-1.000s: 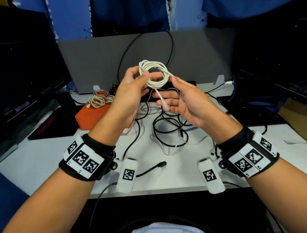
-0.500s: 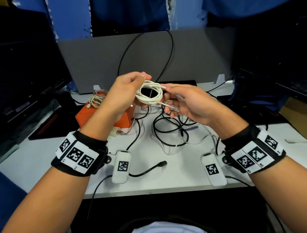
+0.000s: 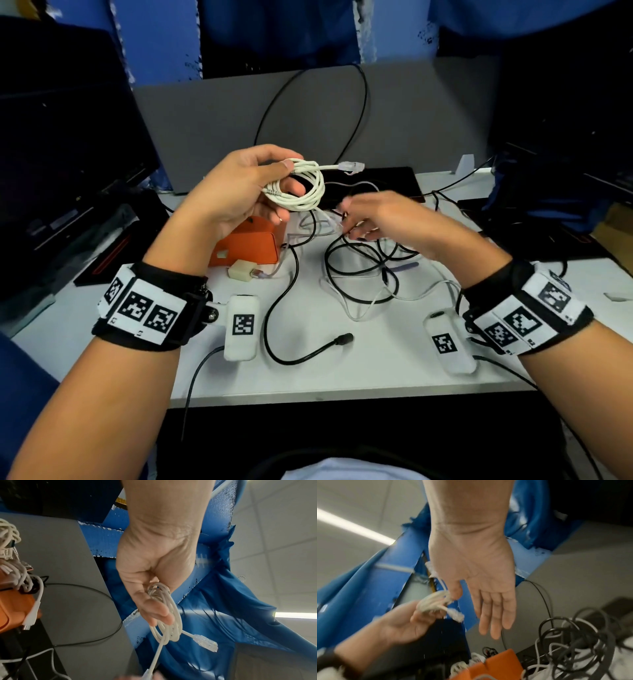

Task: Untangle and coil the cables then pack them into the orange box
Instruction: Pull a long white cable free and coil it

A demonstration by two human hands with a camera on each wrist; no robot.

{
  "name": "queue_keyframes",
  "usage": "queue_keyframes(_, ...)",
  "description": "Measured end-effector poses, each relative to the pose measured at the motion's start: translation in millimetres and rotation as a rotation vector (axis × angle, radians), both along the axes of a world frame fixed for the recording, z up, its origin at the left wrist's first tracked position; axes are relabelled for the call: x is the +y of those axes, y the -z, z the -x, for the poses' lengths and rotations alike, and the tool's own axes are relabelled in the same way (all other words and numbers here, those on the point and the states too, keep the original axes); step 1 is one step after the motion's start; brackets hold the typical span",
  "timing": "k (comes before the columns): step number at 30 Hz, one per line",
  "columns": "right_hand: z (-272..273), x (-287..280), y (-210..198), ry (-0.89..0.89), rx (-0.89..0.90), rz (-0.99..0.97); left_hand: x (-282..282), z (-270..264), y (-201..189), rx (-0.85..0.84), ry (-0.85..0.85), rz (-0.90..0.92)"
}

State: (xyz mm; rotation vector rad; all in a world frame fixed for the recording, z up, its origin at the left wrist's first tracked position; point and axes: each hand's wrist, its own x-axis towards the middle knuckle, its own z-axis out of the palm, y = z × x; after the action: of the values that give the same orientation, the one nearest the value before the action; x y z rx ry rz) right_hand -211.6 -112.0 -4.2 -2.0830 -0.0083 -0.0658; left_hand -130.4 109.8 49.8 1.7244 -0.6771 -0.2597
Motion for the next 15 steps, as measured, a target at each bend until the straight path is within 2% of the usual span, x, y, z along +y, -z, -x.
queue_keyframes(2, -3, 16, 4, -0.156, -0.010, 0.458, 6, -6, -1, -0.001, -0.036, 0.022)
queue_keyframes(4, -5, 42, 9, -0.361, -0.030, 0.743, 10, -11, -3, -0.005, -0.063, 0.033)
queue_keyframes(7, -16, 78, 25, -0.542, -0.111, 0.938, 11, -16, -2, -0.017, -0.078, 0.028)
queue_keyframes(9, -28, 94, 40, -0.572, -0.090, 1.073, 11, -19, 1, -0.019, -0.082, 0.029)
queue_keyframes(11, -41, 97, 52, -0.562, 0.042, 1.152, 12, -21, 2, -0.018, -0.078, 0.023)
queue_keyframes(15, -52, 71, 57, -0.470, 0.294, 1.171, 18, -23, 2, -0.003, -0.058, 0.002)
